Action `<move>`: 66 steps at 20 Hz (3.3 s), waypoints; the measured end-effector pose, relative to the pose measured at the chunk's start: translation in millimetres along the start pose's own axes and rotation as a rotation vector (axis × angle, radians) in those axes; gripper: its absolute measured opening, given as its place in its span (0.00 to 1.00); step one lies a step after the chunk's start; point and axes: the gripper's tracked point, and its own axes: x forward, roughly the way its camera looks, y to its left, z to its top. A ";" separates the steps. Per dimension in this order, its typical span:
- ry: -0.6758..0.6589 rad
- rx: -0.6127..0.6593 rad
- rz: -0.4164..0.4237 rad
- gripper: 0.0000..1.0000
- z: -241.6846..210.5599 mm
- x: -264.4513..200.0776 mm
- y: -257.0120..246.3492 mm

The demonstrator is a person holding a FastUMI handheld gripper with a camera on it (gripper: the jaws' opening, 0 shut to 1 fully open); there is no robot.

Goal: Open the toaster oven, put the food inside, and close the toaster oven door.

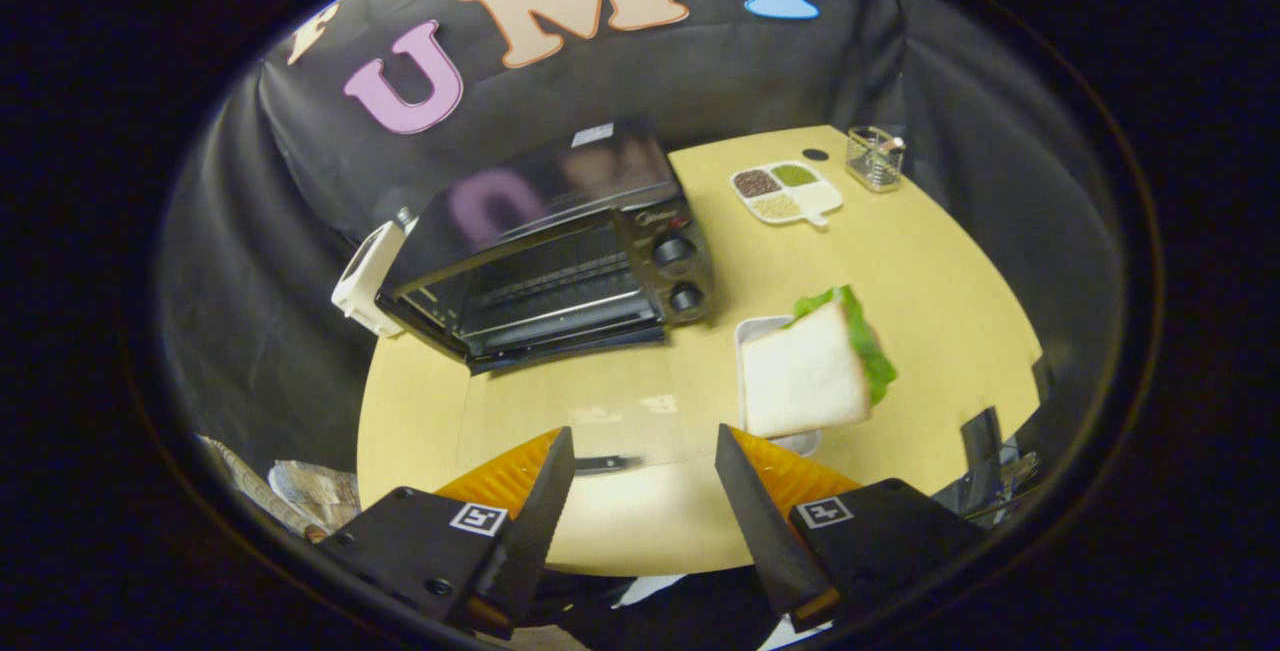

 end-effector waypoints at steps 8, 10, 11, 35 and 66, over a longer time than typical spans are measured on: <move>0.041 -0.026 -0.033 0.89 30.8 6.7 -110.2; 0.069 -0.045 -0.034 0.89 30.7 17.6 -131.0; 0.085 -0.053 -0.028 0.89 29.4 23.1 -138.6; 0.177 0.284 0.154 0.38 12.4 88.4 -126.1; -0.126 0.762 0.542 0.38 43.2 148.1 137.0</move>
